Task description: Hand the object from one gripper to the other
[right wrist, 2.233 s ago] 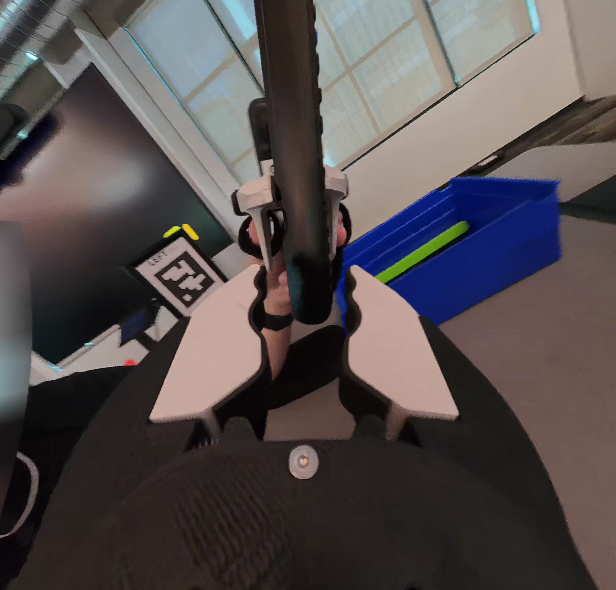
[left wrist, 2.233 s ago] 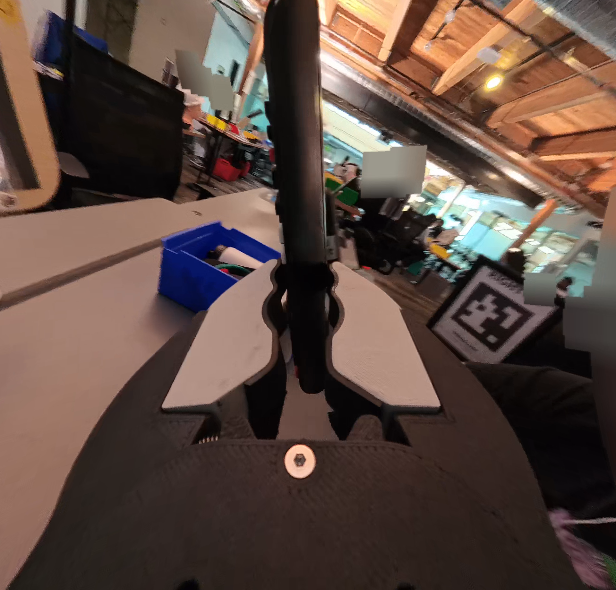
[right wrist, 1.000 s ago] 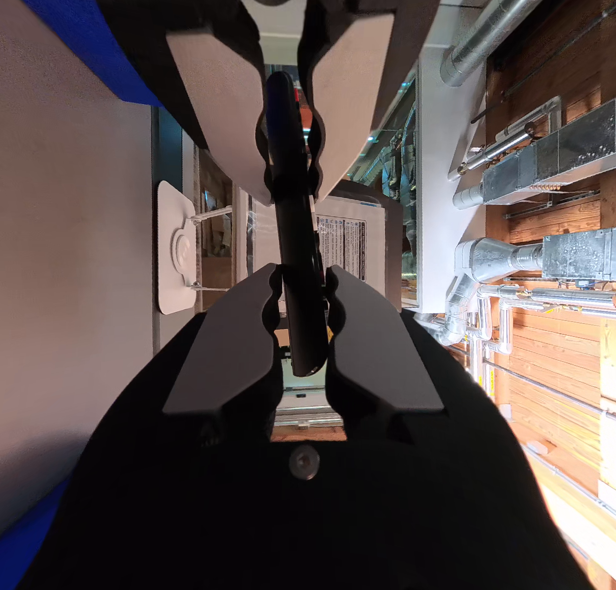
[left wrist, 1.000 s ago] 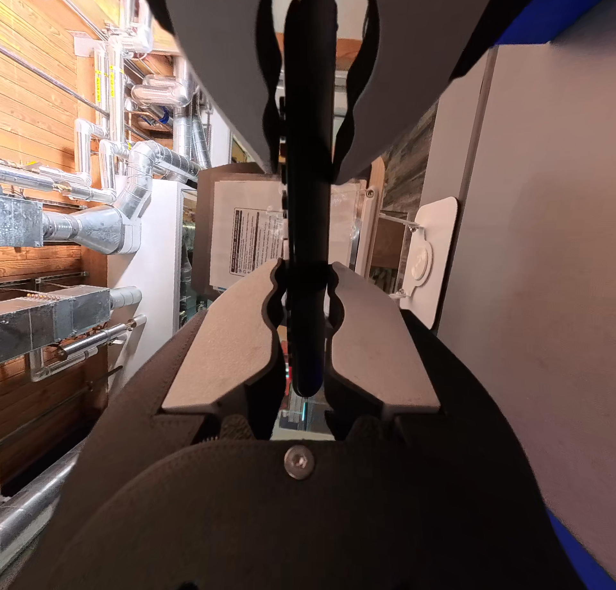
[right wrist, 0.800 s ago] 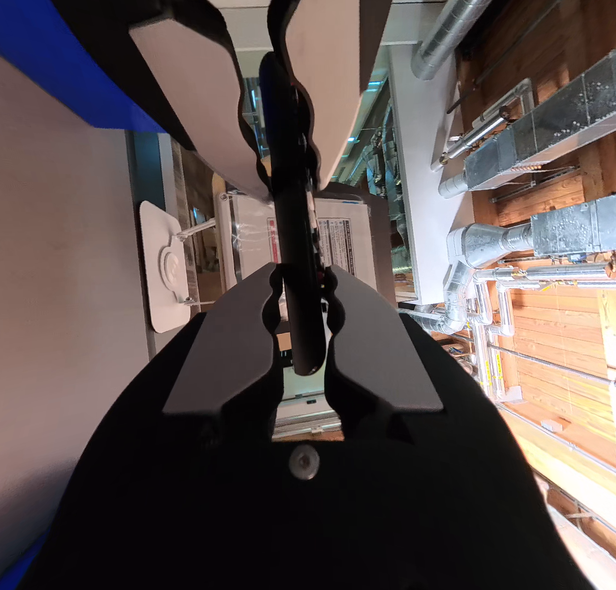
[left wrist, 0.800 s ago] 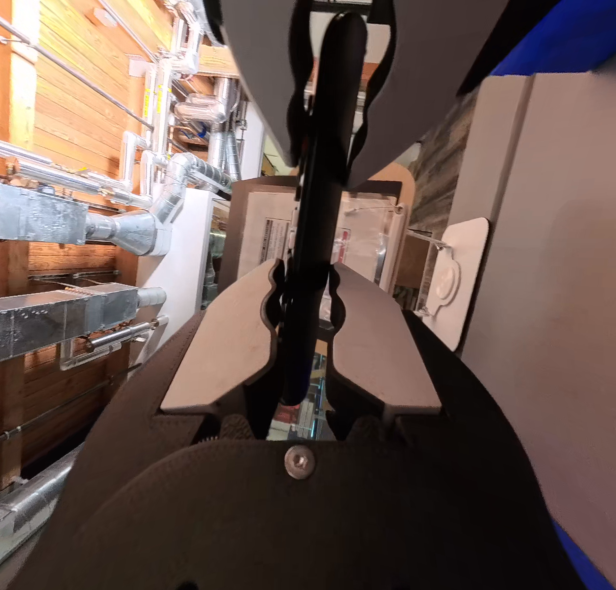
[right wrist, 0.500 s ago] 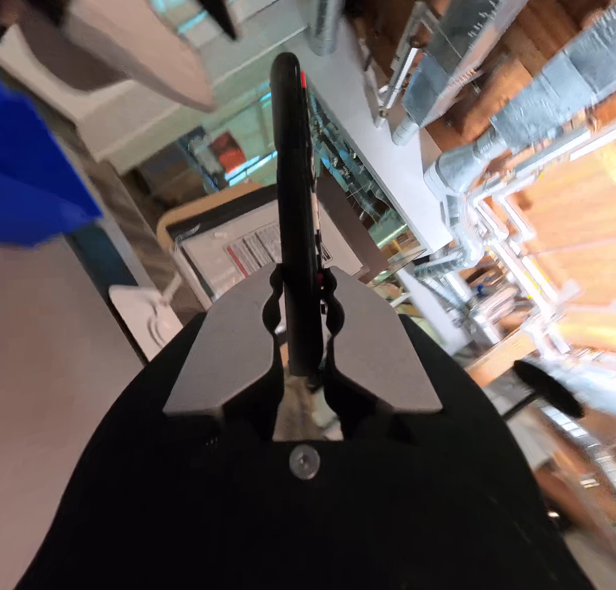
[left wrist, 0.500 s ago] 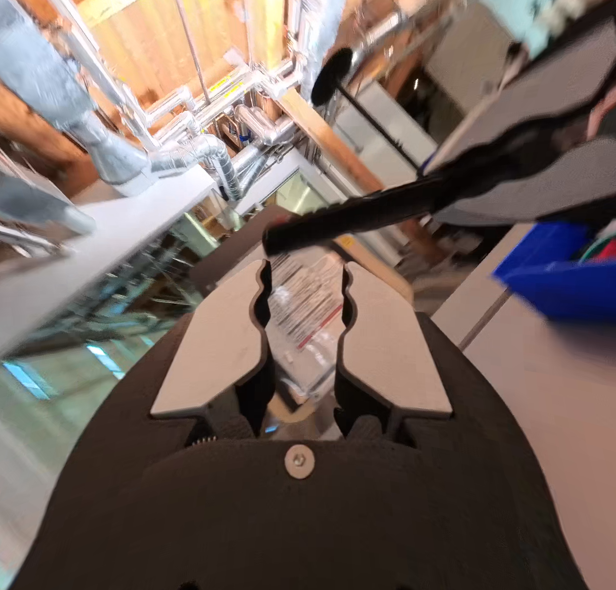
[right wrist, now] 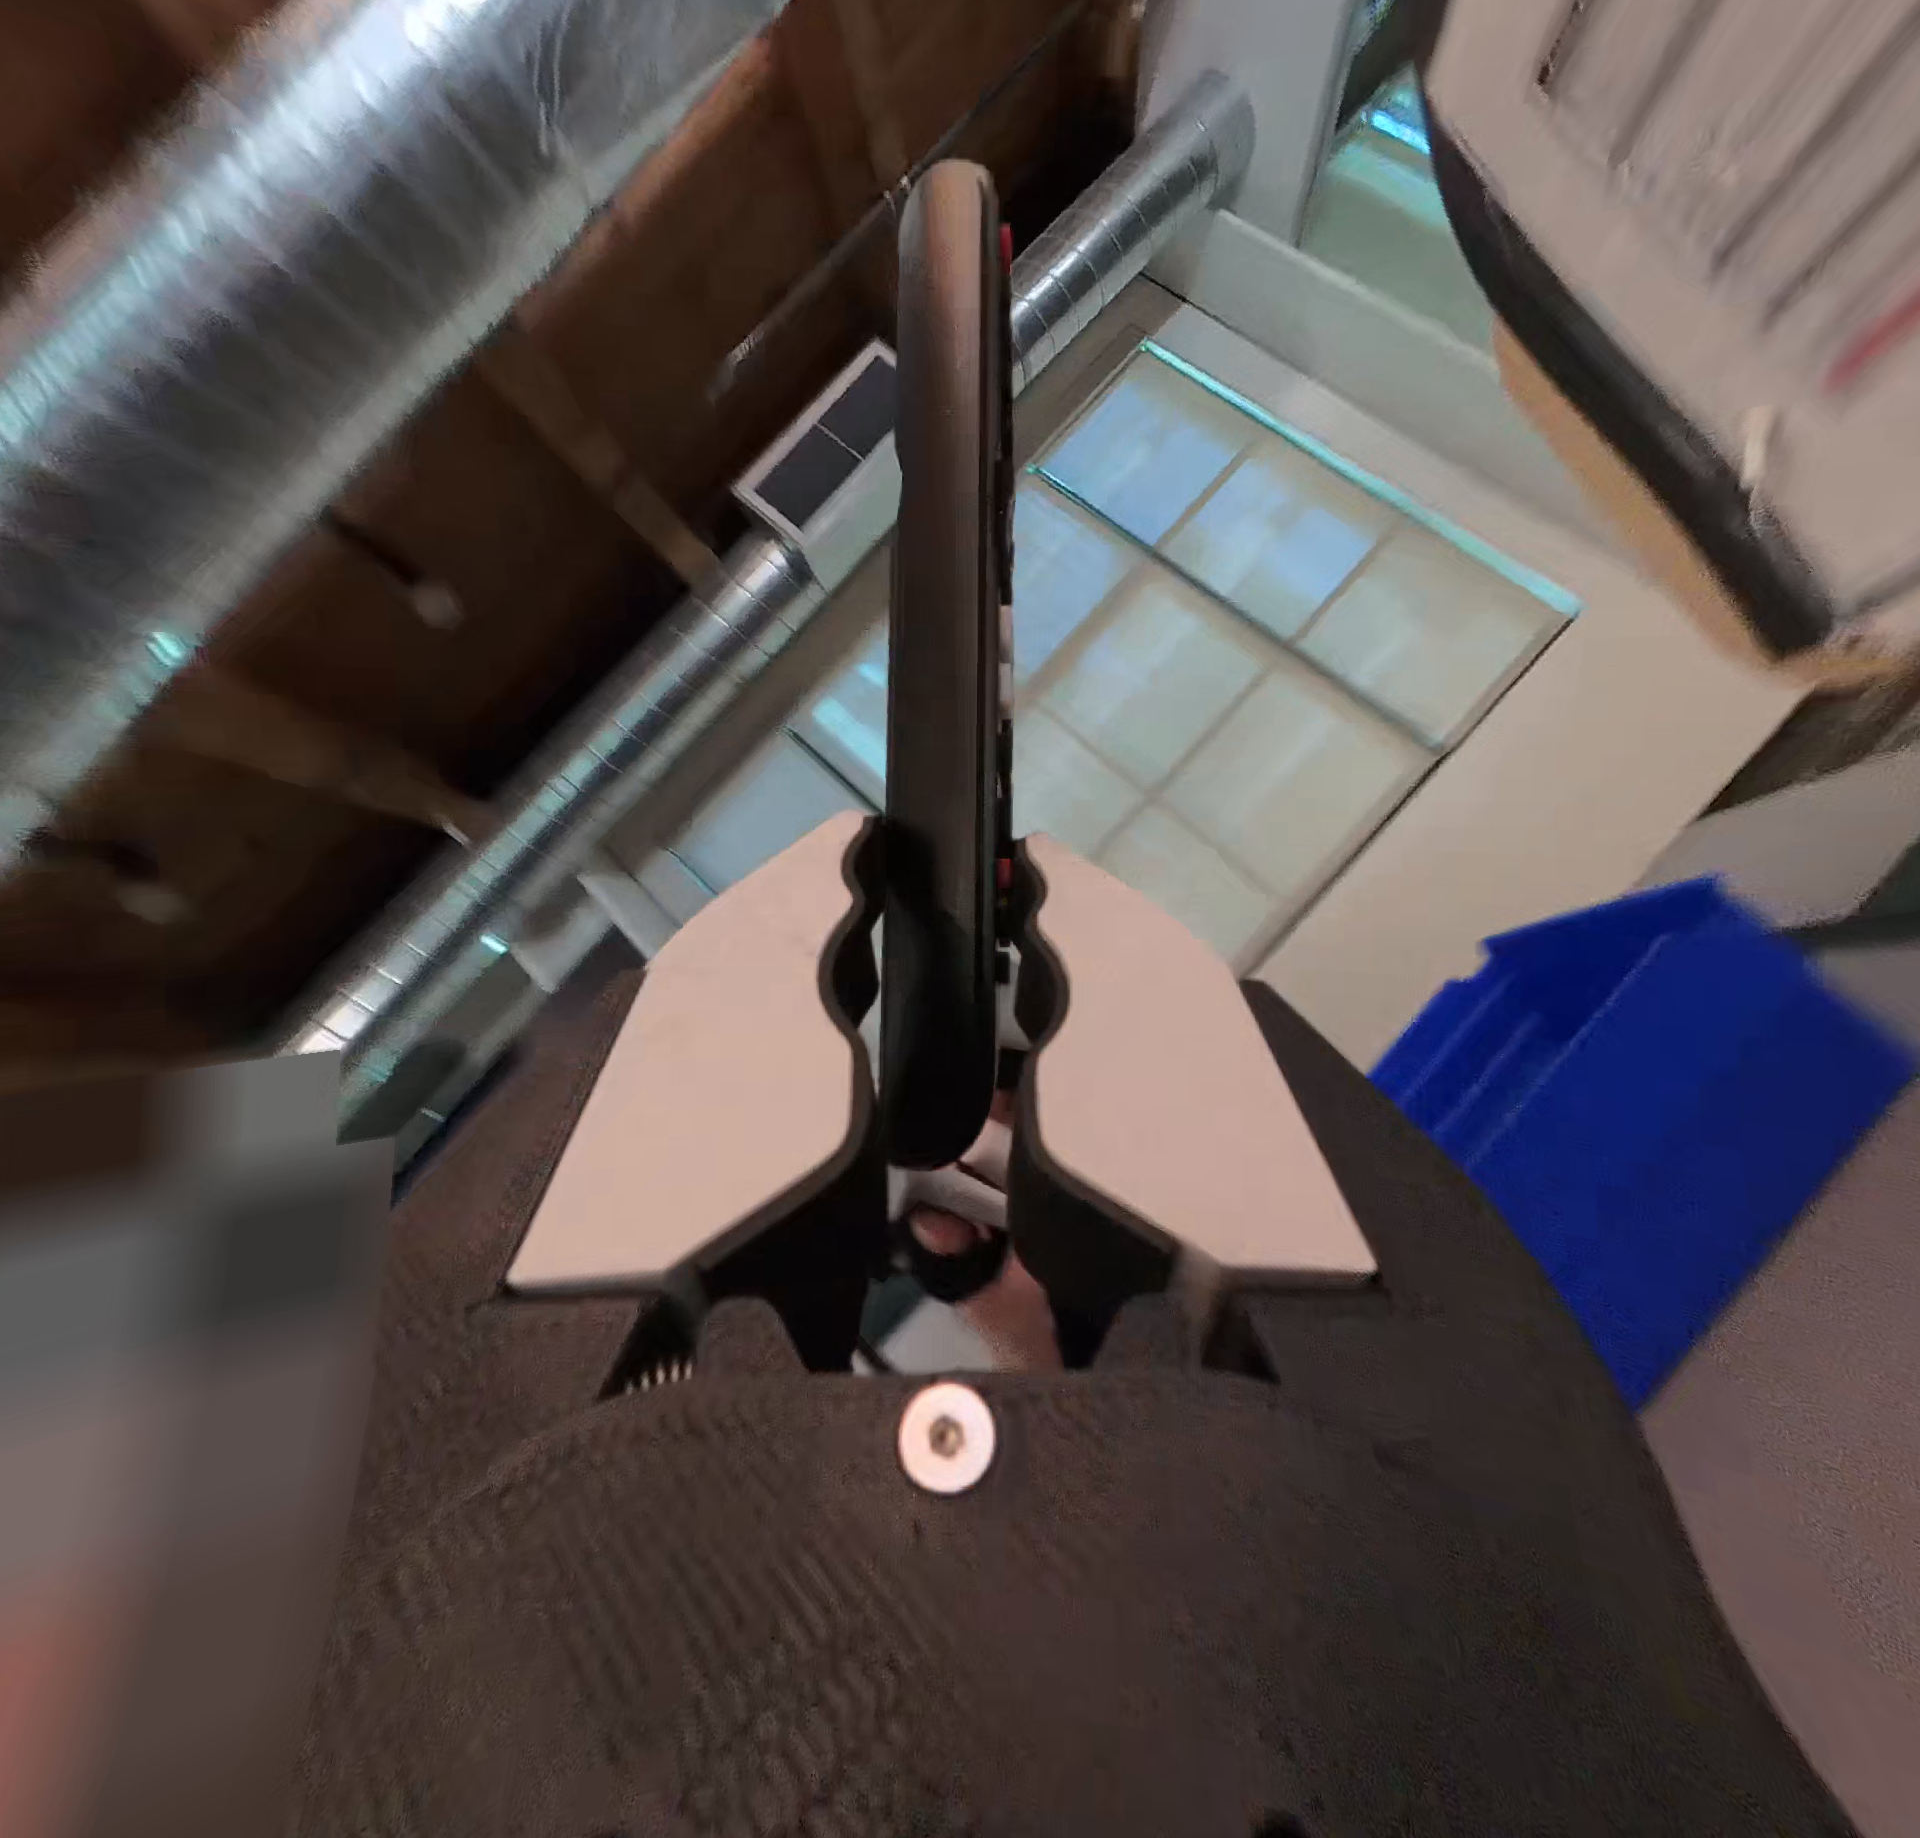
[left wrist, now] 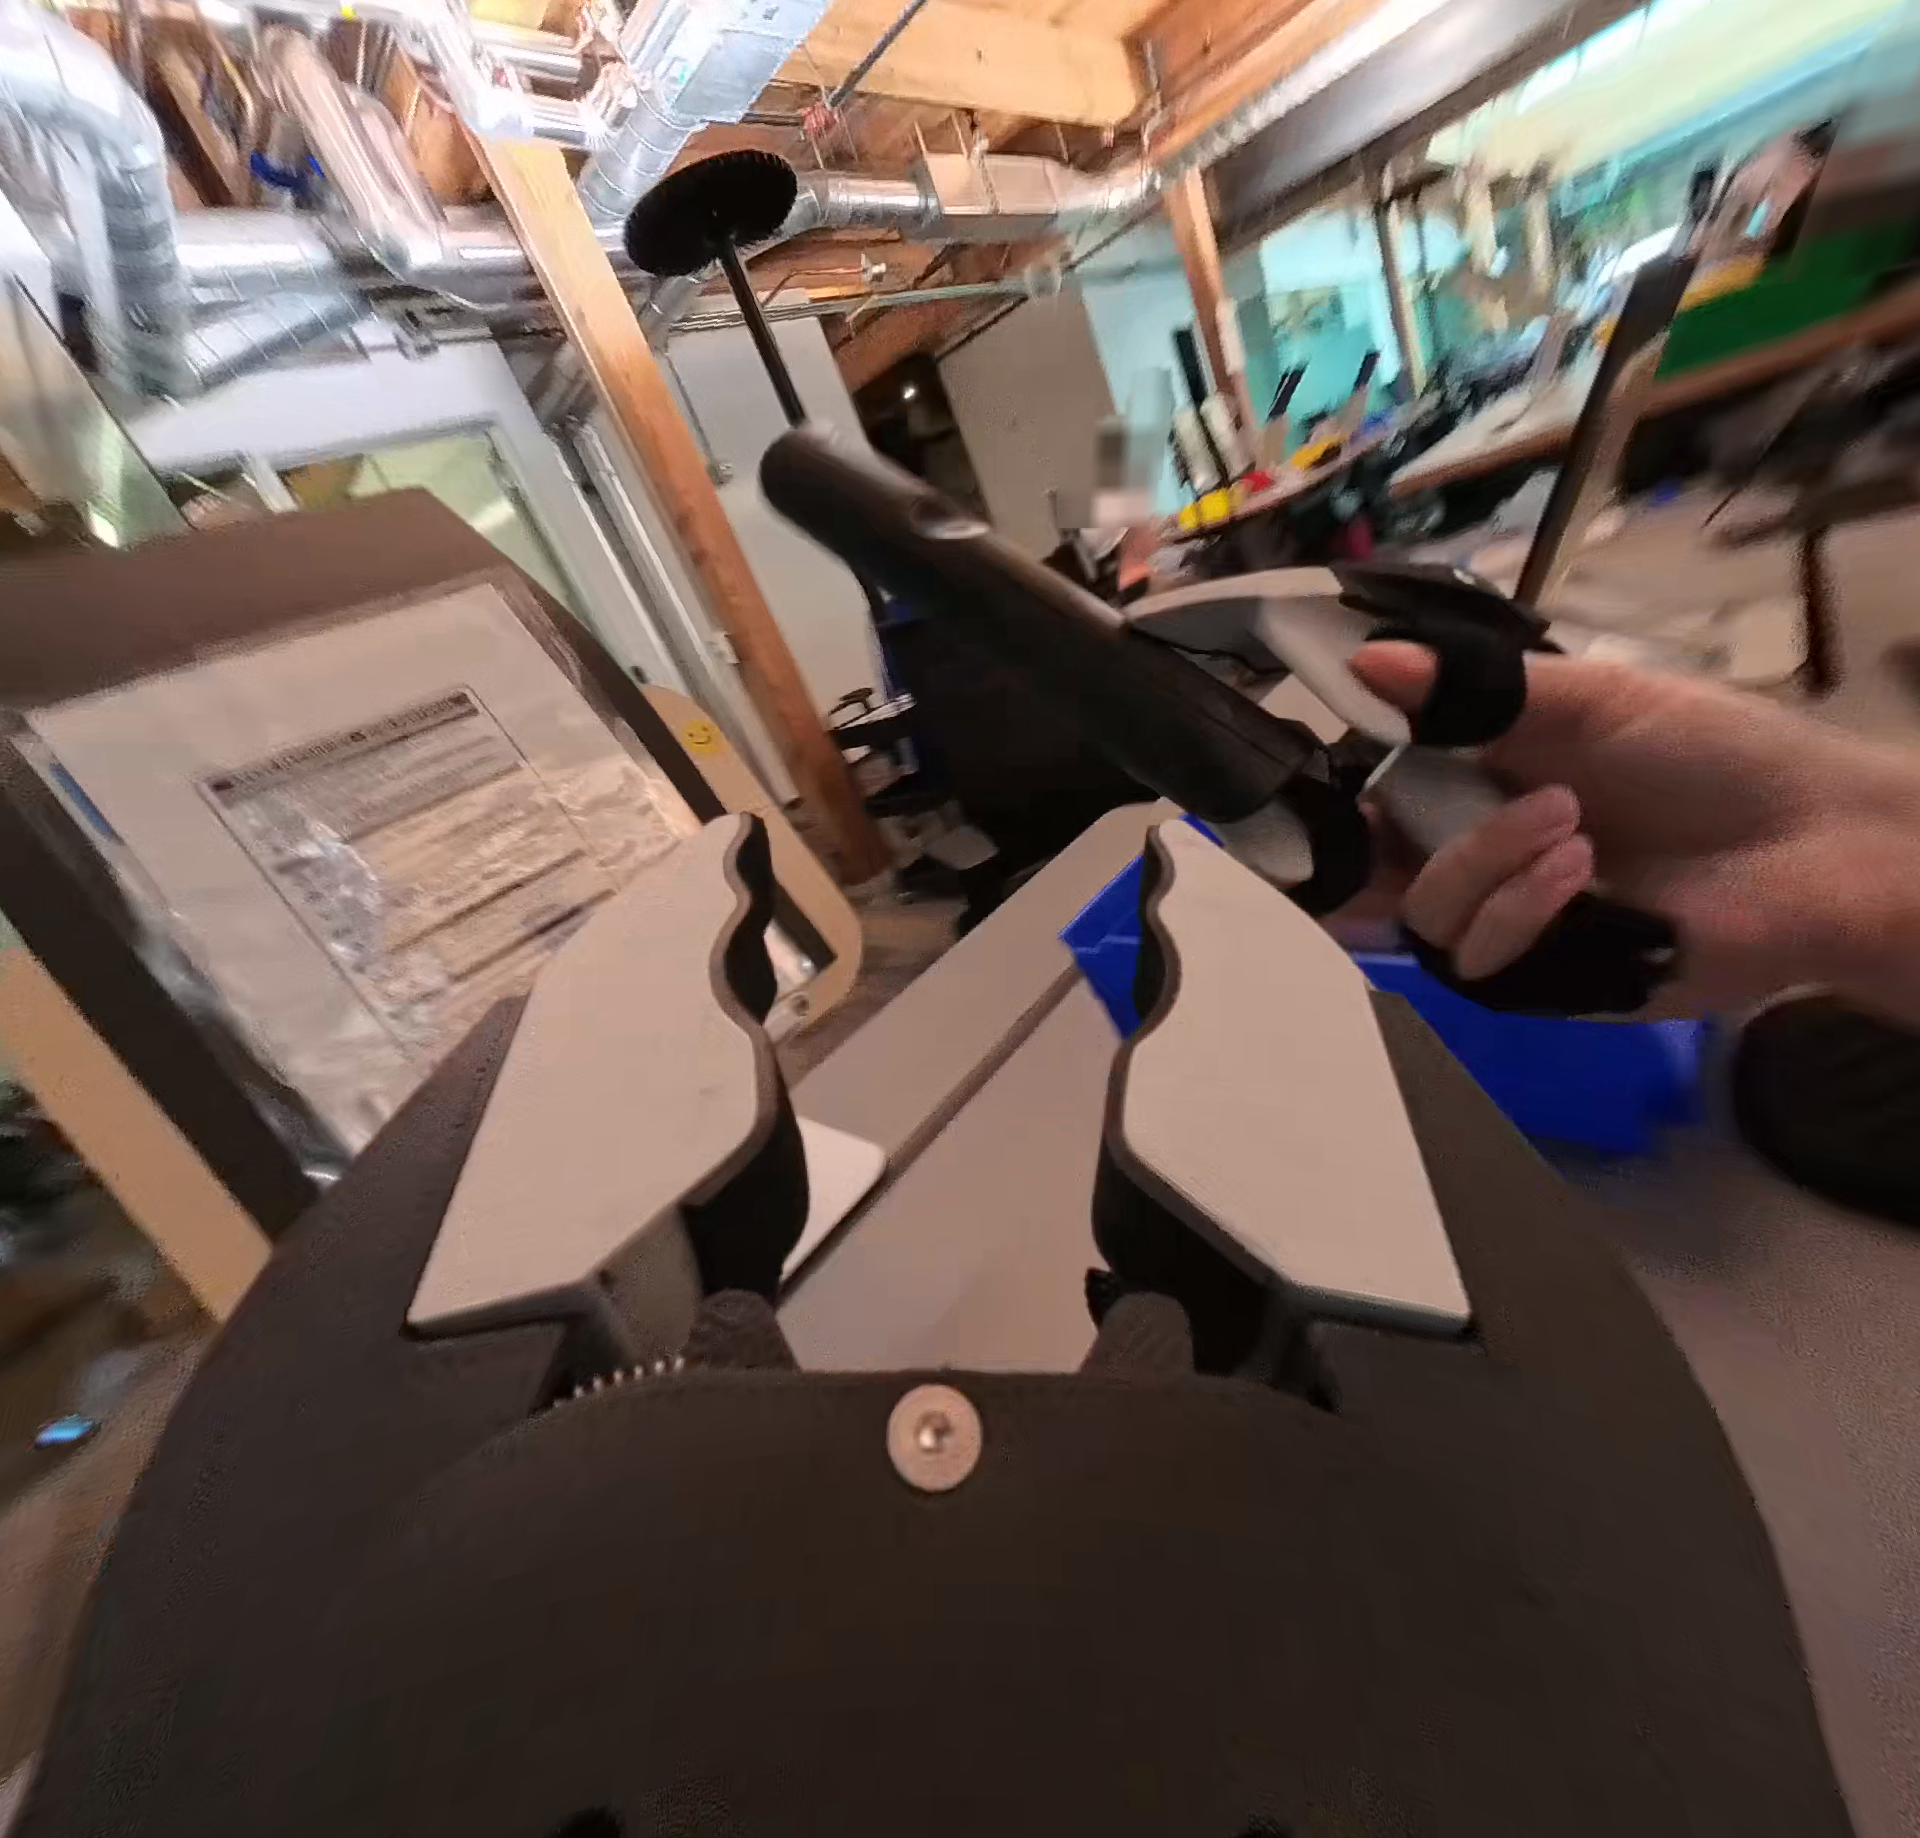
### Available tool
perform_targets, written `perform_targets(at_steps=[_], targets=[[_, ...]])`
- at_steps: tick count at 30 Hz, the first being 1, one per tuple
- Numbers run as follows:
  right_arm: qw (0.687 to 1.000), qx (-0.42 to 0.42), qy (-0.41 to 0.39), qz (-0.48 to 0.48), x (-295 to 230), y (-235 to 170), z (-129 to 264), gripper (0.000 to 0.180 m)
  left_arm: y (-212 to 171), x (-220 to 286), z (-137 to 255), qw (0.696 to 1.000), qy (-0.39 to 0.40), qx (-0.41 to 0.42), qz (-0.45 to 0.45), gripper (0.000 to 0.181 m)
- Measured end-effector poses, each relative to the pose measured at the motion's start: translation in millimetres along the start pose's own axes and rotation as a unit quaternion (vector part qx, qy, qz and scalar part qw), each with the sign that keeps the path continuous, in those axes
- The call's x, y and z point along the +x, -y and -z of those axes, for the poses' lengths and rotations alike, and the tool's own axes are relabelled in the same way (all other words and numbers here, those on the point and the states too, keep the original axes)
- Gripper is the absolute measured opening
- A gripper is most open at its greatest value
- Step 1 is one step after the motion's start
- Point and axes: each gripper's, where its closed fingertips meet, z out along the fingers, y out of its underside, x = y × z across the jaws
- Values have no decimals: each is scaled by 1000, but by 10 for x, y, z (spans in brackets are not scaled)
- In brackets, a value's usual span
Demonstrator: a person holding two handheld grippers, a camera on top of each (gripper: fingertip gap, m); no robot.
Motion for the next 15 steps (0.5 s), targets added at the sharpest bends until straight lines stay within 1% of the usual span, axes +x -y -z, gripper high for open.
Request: perform_targets(at_steps=[2, 3, 5, 7, 8, 9, 11, 15], targets=[[997, 7, 15, -75, 76, -89, -12, 24, -61, 81, -53, 996, 27, -18, -82, 72], [995, 7, 15, -102, 105, -144, -22, 24, -90, 126, -69, 989, 41, -24, -142, 72], [993, 0, 2, -122, 149, -269, -38, 24, -138, 265, -78, 962, 53, -26, -268, 67], [993, -1, -14, -120, 179, -357, -41, 24, -221, 449, -98, 936, 35, -32, -349, 59], [993, 2, -24, -118, 198, -379, -33, 24, -258, 501, -112, 926, 33, -38, -374, 58], [993, 8, -34, -114, 227, -389, -19, 24, -277, 521, -123, 916, 40, -41, -398, 51], [992, 16, -54, -110, 293, -404, 9, 24, -315, 540, -143, 899, 49, -52, -432, 50], [992, 4, -81, -100, 396, -495, 19, 24, -407, 497, -169, 872, 64, -83, -478, 47]])
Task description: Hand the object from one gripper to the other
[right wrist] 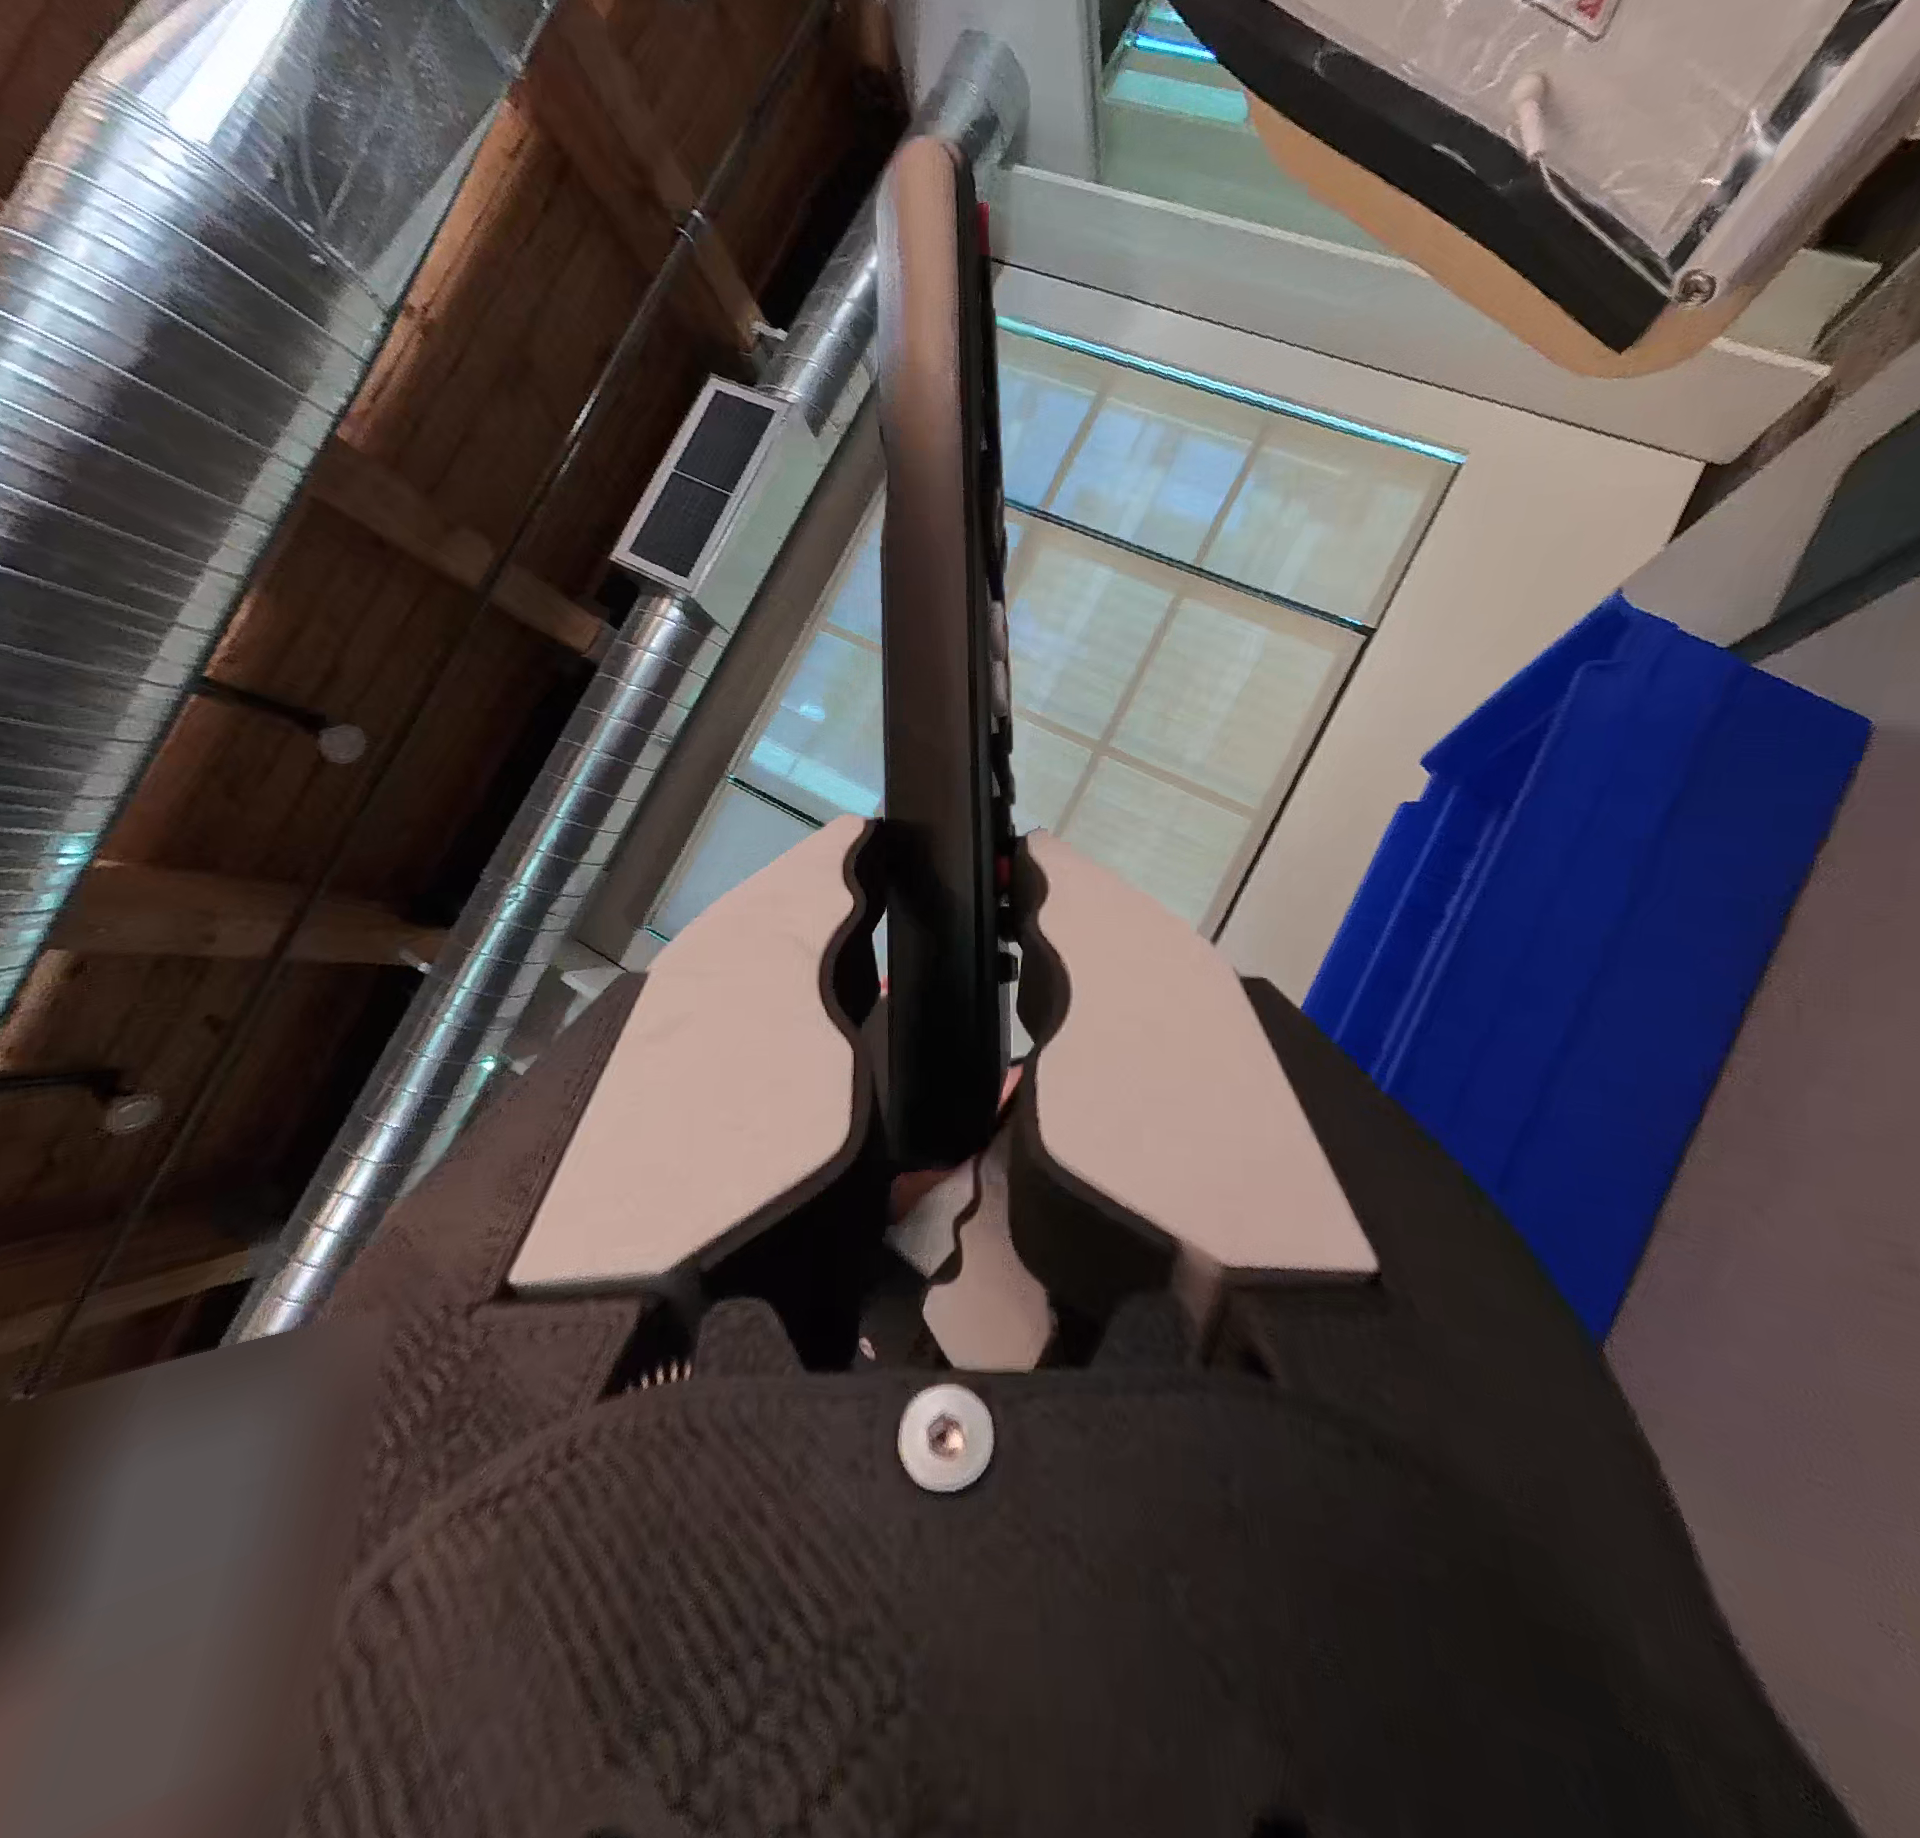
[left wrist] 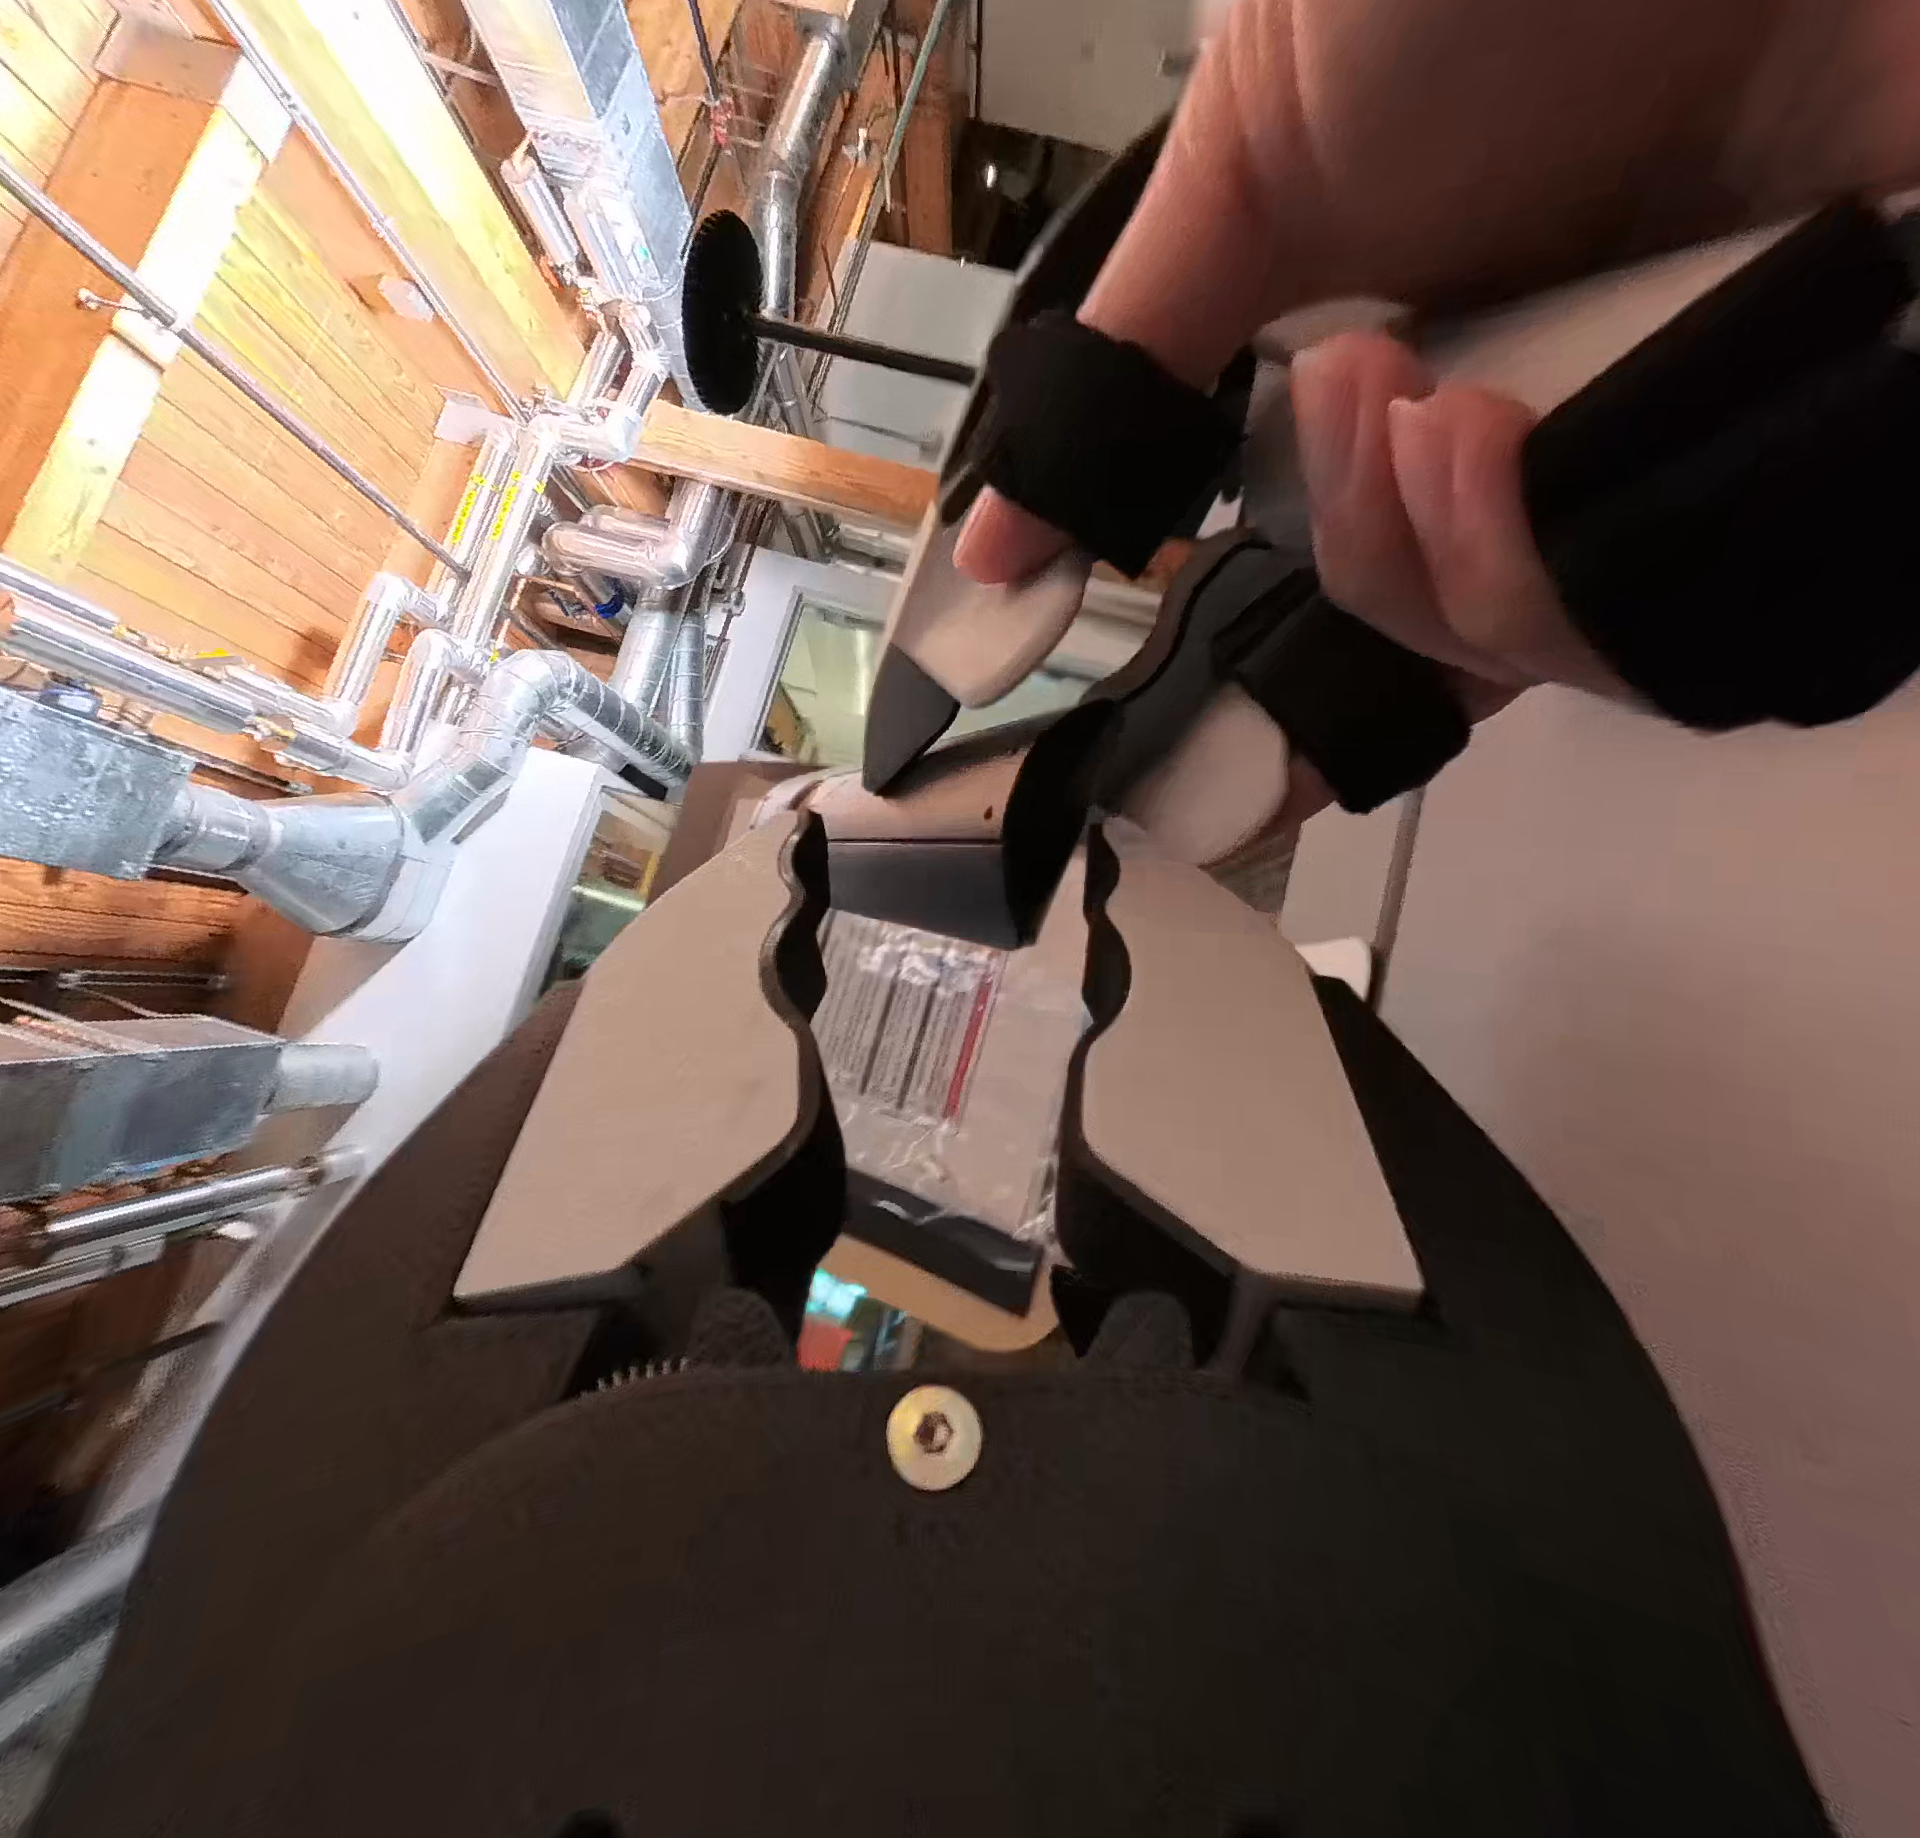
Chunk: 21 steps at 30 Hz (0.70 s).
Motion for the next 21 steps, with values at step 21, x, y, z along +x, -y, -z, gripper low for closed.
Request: perform_targets(at_steps=[21], targets=[[977, 43, 32, 209, -448, 366, 65, 24, -304, -628, 92, 958, 23, -10, 286, 23]])
